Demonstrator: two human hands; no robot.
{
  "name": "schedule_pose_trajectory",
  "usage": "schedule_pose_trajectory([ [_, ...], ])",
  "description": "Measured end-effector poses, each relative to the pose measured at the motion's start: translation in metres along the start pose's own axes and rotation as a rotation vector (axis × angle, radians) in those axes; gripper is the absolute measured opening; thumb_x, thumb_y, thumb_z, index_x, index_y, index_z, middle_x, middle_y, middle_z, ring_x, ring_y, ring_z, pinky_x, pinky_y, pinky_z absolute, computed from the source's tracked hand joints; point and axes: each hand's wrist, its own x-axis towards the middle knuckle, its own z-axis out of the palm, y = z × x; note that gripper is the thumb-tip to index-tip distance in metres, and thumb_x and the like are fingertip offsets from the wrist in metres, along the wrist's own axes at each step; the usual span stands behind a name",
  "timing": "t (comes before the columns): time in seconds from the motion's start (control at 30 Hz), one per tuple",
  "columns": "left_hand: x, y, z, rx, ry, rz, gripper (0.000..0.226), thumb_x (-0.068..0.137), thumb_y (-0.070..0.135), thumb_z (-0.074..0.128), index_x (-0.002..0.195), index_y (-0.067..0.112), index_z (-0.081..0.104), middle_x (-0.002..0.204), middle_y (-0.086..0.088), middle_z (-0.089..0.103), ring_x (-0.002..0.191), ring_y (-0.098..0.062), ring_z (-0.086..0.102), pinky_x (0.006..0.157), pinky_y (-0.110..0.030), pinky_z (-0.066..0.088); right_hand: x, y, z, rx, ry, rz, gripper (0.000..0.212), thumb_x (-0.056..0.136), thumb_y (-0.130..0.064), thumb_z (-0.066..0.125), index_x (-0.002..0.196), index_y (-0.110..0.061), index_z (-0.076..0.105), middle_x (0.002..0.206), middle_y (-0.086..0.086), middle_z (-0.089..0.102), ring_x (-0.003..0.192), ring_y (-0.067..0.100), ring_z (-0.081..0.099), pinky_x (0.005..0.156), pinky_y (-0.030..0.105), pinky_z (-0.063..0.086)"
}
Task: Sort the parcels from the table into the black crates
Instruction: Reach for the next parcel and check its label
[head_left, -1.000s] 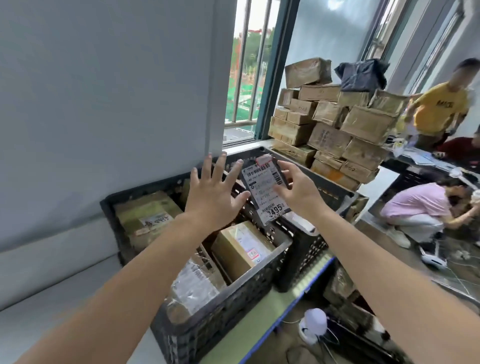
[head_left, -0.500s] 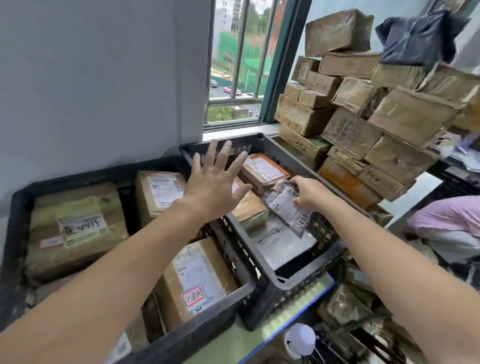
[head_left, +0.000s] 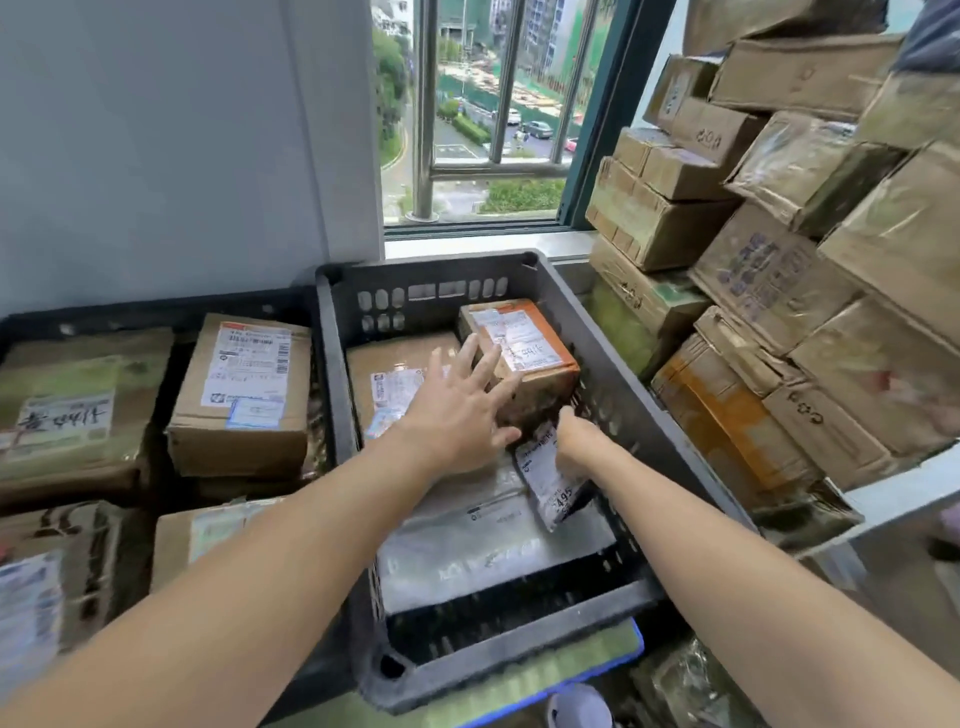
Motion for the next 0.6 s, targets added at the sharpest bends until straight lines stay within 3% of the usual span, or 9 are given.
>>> schedule_pose_trajectory([
  [0.07, 0.009, 0.004, 0.006, 0.014, -0.026, 0.024, 0.073, 0.098, 0.065, 0.023, 0.158, 0.031, 0.0, 0.166, -0.008, -0.01, 0.151, -0.032, -0.016, 0.118, -0.059, -0.001, 0.007, 0.002, 0.006, -0.068, 0.007, -0.047, 0.064, 0.097, -0.006, 0.048, 0.152, 0.0, 0.015, 0.146, 0.024, 0.042, 0.131, 0.036, 0.048, 0.104, 0.043, 0.042],
  [0.13, 0.017, 0.006, 0.012, 0.033, -0.049, 0.047, 0.073, 0.098, 0.065, 0.024, 0.158, 0.031, 0.003, 0.166, -0.009, -0.009, 0.151, -0.032, -0.016, 0.118, -0.059, 0.0, 0.011, 0.003, 0.009, -0.137, 0.043, -0.12, 0.046, 0.1, -0.005, 0.039, 0.146, -0.003, 0.032, 0.142, 0.023, 0.043, 0.127, 0.037, 0.051, 0.1, 0.046, 0.045],
  [0.27, 0.027, 0.01, 0.022, 0.04, -0.105, 0.057, 0.074, 0.097, 0.068, 0.023, 0.158, 0.031, 0.003, 0.166, -0.009, -0.011, 0.15, -0.033, -0.018, 0.119, -0.06, 0.0, 0.013, 0.006, 0.009, -0.308, 0.182, -0.226, 0.037, 0.102, -0.009, 0.037, 0.137, -0.008, 0.049, 0.135, 0.017, 0.046, 0.119, 0.036, 0.055, 0.09, 0.044, 0.048],
  [0.37, 0.032, 0.01, 0.031, 0.049, -0.123, 0.062, 0.076, 0.096, 0.07, 0.022, 0.158, 0.031, 0.003, 0.165, -0.008, -0.012, 0.15, -0.033, -0.017, 0.118, -0.061, 0.001, 0.016, 0.01, 0.013, -0.356, 0.1, -0.276, 0.041, 0.101, -0.007, 0.04, 0.141, -0.007, 0.044, 0.135, 0.018, 0.046, 0.119, 0.036, 0.057, 0.091, 0.046, 0.049],
  [0.5, 0.039, 0.01, 0.039, 0.029, -0.144, 0.054, 0.077, 0.095, 0.07, 0.024, 0.158, 0.032, 0.002, 0.165, -0.008, -0.012, 0.151, -0.034, -0.015, 0.117, -0.062, 0.001, 0.02, 0.012, 0.021, -0.272, -0.138, -0.302, 0.062, 0.102, -0.014, 0.048, 0.156, -0.008, 0.019, 0.159, 0.02, 0.017, 0.137, 0.039, 0.04, 0.111, 0.045, 0.038],
  [0.6, 0.042, 0.01, 0.046, 0.012, -0.139, 0.046, 0.08, 0.094, 0.073, 0.024, 0.158, 0.033, -0.001, 0.165, -0.007, -0.014, 0.151, -0.035, -0.014, 0.119, -0.063, 0.003, 0.025, 0.007, 0.028, -0.276, -0.224, -0.321, 0.072, 0.097, -0.019, 0.061, 0.154, -0.002, 0.02, 0.155, 0.022, 0.027, 0.134, 0.038, 0.042, 0.108, 0.043, 0.041],
])
